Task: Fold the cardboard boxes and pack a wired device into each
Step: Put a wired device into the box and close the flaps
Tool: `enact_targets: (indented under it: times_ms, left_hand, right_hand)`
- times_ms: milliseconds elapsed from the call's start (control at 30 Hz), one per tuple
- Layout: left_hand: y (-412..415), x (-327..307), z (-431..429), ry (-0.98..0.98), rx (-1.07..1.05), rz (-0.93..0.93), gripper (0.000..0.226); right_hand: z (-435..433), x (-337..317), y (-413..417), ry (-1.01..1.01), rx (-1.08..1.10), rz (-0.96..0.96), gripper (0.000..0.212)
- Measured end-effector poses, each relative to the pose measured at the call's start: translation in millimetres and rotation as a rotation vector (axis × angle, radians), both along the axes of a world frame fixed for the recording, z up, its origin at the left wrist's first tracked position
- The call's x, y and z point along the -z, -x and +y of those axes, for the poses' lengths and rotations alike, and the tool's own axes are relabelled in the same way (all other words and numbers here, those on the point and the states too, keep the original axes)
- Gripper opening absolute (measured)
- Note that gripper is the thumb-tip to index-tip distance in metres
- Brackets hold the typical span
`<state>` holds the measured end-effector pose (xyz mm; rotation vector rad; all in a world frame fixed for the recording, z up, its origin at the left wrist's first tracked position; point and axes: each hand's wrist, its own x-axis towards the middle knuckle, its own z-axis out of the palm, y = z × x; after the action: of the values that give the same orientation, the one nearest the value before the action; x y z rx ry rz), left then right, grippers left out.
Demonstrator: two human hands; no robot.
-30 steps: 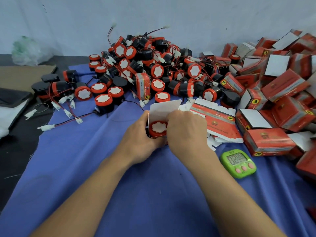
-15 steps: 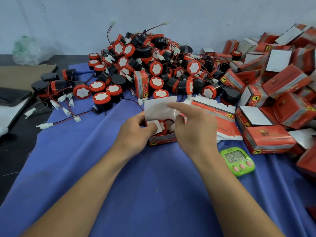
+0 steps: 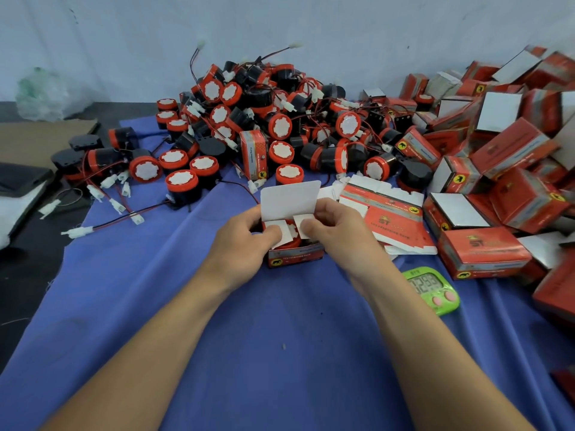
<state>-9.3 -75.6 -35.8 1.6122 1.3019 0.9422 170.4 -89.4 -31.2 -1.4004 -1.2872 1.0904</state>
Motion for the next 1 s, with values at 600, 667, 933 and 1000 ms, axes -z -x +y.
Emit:
enact_targets:
  times_ms: [600,667,933,1000]
  left_hand:
    - [0.3,1.8,3.1,0.025,0.034,-0.29,0.045]
    - [1.3,2.5,3.9,0.035,0.032,-0.291,0.043]
    - [3.9,1.9,11.1,0.167,-0.004,-0.403,0.036]
    - [4.4,1.5,11.5,0.18,0.032,-0.394,0.039]
  right_hand:
    - [-0.1,-1.3,-9.7,0.142,-0.087,0.229,0.03]
    - [-0.9,-2.7,-5.7,0.094,-0.051,0.227,0.034]
    - [0.5,-3.9,-0.7,-0.074,0.006,0.171,0.046]
    - [-2.6,-9.0,-11.2,-0.029,-0.078,0.1,0.049]
